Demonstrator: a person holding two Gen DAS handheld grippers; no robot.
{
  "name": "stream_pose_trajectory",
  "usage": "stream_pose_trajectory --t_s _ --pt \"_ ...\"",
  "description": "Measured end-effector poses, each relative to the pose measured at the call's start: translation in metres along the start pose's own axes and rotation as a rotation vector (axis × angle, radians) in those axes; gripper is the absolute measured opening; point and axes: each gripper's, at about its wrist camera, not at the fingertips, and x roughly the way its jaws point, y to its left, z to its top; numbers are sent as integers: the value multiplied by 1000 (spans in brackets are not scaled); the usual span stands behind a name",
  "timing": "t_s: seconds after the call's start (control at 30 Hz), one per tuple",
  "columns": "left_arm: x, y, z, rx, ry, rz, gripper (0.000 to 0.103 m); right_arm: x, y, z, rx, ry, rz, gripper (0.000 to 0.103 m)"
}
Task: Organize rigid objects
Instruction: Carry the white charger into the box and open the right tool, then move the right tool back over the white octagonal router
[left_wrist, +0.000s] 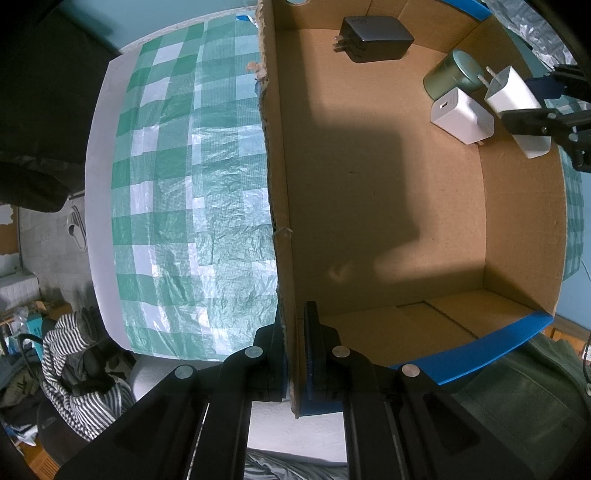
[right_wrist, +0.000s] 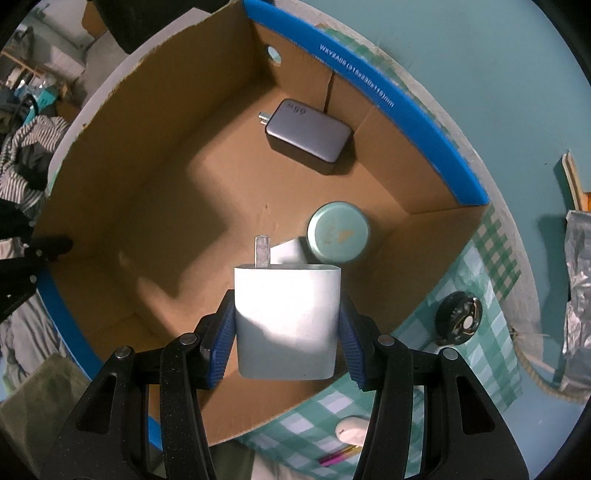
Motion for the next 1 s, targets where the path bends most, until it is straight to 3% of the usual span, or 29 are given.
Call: stream_pose_trajectory --t_s 0.33,1.0 --pt "-1 0 1 0 3 -1 7 -1 -2 -2 16 -8 -13 52" --pt "-1 -1 -1 5 1 4 7 -50 -34 -23 78 -102 43 54"
